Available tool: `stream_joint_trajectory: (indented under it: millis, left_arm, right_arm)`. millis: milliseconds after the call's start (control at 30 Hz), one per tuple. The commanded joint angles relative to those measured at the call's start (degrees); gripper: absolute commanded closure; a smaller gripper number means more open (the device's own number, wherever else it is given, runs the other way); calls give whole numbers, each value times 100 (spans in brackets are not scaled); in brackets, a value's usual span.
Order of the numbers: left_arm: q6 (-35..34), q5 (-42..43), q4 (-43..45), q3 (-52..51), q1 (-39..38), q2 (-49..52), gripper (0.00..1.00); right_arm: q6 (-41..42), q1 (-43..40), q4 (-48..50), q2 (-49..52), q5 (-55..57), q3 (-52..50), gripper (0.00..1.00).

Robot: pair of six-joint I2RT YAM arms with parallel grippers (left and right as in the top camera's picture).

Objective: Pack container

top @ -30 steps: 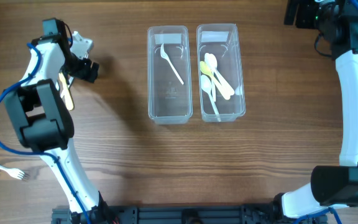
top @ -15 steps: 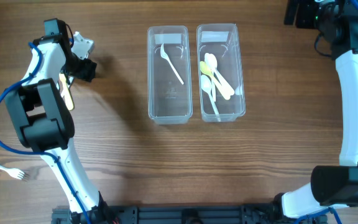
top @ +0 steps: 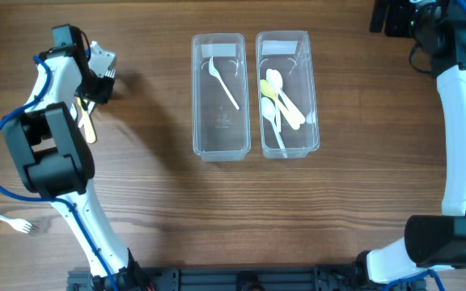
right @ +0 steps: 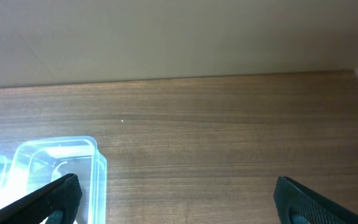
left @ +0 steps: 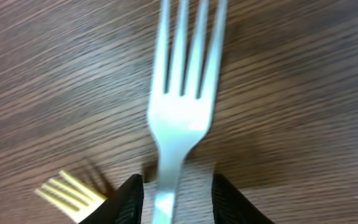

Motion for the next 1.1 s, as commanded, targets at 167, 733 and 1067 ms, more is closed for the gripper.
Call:
stream_joint_trajectory:
  millis: [167,733,1067]
  left_arm:
    - [50,-153,7,-22,127,227,71]
    - [48,-155,-17,-20,120,184,96]
    - [-33,-151,50,-20,114,-175,94]
  right_arm:
    - [-13,-17,17,39,98,-17,0]
    - [-13,-17,17,39,98,-17,0]
    - [-13,-17,17,39,96,-17,0]
